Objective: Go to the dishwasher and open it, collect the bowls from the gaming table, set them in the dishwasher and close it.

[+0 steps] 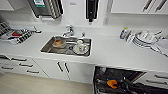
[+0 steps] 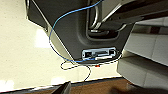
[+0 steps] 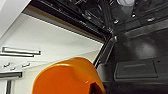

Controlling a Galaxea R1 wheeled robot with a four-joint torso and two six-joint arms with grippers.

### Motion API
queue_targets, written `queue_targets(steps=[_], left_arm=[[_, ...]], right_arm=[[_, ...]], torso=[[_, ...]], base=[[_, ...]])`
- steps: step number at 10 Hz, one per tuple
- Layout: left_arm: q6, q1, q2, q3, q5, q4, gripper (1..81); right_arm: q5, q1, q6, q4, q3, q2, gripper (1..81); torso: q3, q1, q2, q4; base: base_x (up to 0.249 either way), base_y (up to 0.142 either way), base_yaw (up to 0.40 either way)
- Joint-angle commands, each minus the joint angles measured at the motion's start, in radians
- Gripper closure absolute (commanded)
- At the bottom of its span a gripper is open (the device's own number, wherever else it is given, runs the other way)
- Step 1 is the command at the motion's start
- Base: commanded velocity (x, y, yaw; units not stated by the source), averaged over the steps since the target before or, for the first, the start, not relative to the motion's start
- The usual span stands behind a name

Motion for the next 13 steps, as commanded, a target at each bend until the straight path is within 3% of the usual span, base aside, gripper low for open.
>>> queue_targets(steps=[1, 2, 3, 6, 8, 9, 11, 12, 13], left_arm=[[0.007, 0.035, -0.011, -0.005, 0.038, 0.012, 1.0], [0.008, 0.036, -0.008, -0.005, 0.038, 0.013, 1.0], [0.008, 0.036, -0.005, -0.005, 0.038, 0.014, 1.0], [0.025, 0.036, -0.004, -0.005, 0.038, 0.011, 1.0], [0.025, 0.032, -0.004, -0.005, 0.029, -0.037, 1.0], [0.027, 0.027, 0.002, -0.005, 0.033, -0.038, 1.0], [0.027, 0.019, 0.005, -0.005, 0.035, -0.030, 1.0], [0.027, 0.018, 0.005, -0.005, 0.030, -0.027, 1.0], [0.027, 0.018, 0.003, -0.005, 0.033, -0.027, 1.0]], right_arm=[[-0.059, 0.190, 0.015, 0.008, -0.119, 0.004, 81.1], [-0.059, 0.194, 0.015, 0.008, -0.130, 0.004, 81.1], [-0.062, 0.202, 0.015, 0.008, -0.125, -0.001, 1.0], [-0.211, 0.266, 0.015, 0.010, 0.074, -0.147, 1.0], [-0.302, 0.243, 0.008, 0.020, 0.181, -0.289, 1.0], [-0.355, 0.210, 0.002, 0.020, 0.217, -0.357, 1.0], [-0.366, 0.107, -0.003, 0.020, 0.238, -0.449, 1.0], [-0.368, 0.061, -0.029, 0.020, 0.240, -0.479, 1.0], [-0.368, 0.013, -0.060, 0.022, 0.237, -0.509, 1.0]], torso=[[0.000, 0.000, 0.000, 0.000], [0.000, 0.000, 0.000, 0.000], [0.000, 0.064, -0.100, 0.000], [0.000, 0.088, -0.137, 0.000], [0.000, 0.132, -0.208, 0.000], [0.000, 0.153, -0.241, 0.000], [0.000, 0.195, -0.306, 0.000], [0.000, 0.152, -0.240, 0.000], [0.000, 0.172, -0.272, 0.000]], base=[[0.000, 0.000, 0.000], [0.000, 0.000, 0.000], [0.000, 0.000, 0.000], [0.000, 0.000, 0.000], [0.000, 0.000, 0.000], [0.000, 0.000, 0.000], [0.000, 0.000, 0.000], [0.000, 0.000, 0.000], [0.000, 0.000, 0.000]])
